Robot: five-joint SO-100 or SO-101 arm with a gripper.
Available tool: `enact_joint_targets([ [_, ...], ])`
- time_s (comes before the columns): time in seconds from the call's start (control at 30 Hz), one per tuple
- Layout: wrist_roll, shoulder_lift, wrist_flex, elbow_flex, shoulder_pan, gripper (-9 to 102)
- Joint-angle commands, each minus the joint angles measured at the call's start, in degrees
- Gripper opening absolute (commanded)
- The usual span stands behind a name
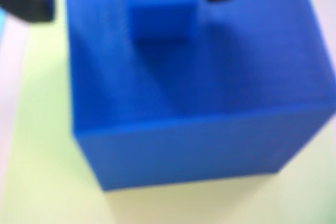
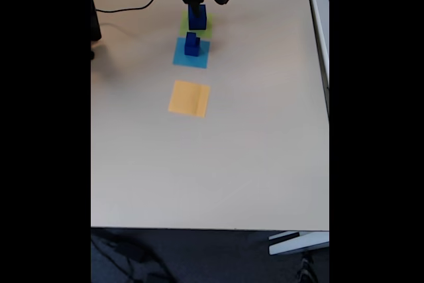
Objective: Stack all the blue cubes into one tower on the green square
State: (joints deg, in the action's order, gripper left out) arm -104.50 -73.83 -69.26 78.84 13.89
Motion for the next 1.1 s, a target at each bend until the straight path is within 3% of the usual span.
enact_joint_targets([
  [0.0,0.97,-1.76,0.88,-2.99,-0.62,18],
  [0.6,0.44,2.46,-4.83,-21.71,-0.53,21],
  [0.87,7.47,-6.42,-3.6,-14.5,-9.49,30],
  [1.07,8.44,-13.27,0.88,-1.76,-12.48,27],
])
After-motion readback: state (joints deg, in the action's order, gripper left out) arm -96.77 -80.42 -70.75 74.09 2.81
